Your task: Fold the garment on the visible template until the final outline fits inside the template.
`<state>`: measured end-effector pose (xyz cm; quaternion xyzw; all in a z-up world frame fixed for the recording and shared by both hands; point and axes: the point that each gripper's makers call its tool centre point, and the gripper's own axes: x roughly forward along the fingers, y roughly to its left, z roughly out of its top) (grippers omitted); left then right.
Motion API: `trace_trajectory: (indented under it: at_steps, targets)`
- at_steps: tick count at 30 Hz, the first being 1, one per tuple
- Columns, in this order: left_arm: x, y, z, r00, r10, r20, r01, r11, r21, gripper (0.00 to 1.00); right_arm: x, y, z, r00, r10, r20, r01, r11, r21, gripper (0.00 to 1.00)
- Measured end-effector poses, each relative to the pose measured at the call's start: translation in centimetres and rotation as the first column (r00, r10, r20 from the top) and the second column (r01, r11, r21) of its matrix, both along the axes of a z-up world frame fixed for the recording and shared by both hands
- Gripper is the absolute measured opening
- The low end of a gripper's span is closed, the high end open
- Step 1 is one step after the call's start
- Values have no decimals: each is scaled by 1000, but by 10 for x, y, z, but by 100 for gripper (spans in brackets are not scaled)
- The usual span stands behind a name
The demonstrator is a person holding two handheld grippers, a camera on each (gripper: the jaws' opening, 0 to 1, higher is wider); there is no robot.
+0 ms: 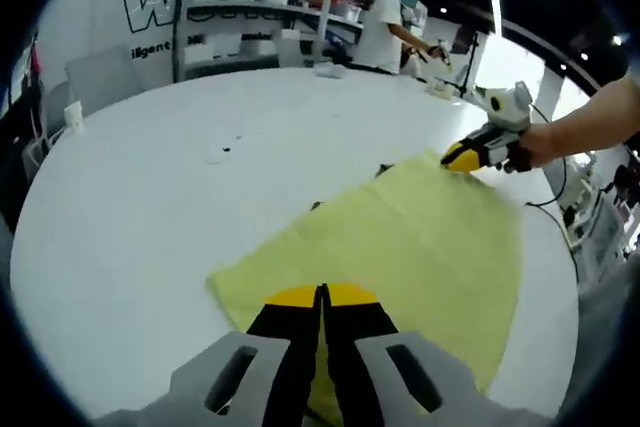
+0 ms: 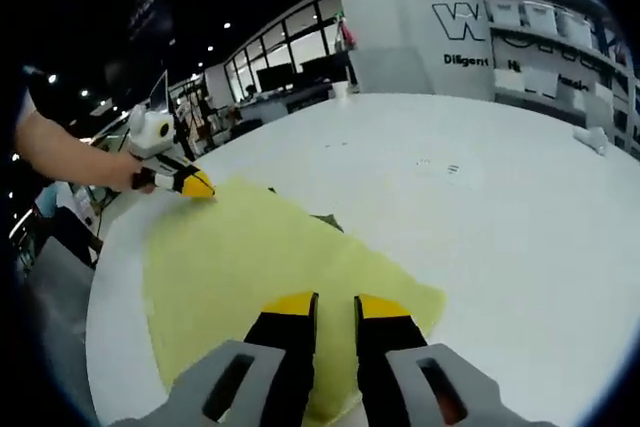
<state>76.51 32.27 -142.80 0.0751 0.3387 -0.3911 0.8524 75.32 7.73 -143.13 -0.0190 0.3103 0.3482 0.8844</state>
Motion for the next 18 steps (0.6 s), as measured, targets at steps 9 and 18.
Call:
trace_trajectory:
  at_steps: [9, 18]
  targets:
    - [16, 27, -11, 992, 127, -7, -127, 992, 4, 0, 11, -26, -13, 998, -52, 45, 54, 998, -37, 0]
    - [18, 43, -9, 968, 251, -11, -251, 967, -29, 0, 26, -31, -14, 992, -85, 89, 91, 994, -68, 0]
